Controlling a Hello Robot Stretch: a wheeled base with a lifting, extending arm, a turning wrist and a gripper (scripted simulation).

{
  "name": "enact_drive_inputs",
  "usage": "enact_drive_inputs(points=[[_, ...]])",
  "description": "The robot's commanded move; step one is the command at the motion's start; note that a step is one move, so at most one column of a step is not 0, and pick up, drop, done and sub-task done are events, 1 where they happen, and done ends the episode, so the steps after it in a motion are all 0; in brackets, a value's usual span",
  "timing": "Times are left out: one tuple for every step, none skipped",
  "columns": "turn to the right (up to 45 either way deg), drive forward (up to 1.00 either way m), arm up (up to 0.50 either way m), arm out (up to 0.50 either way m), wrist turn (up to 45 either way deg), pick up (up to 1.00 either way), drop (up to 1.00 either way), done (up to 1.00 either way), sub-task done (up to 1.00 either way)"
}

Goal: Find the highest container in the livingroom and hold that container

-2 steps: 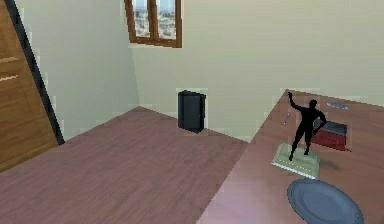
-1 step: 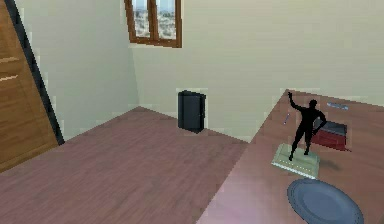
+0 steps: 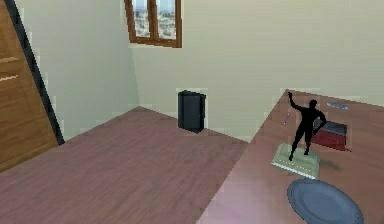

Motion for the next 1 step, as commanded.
enact_drive_inputs(points=[[0.0, 0.0, -0.26, 0.0, 0.0, 0.0, 0.0, 0.0, 0.0]])
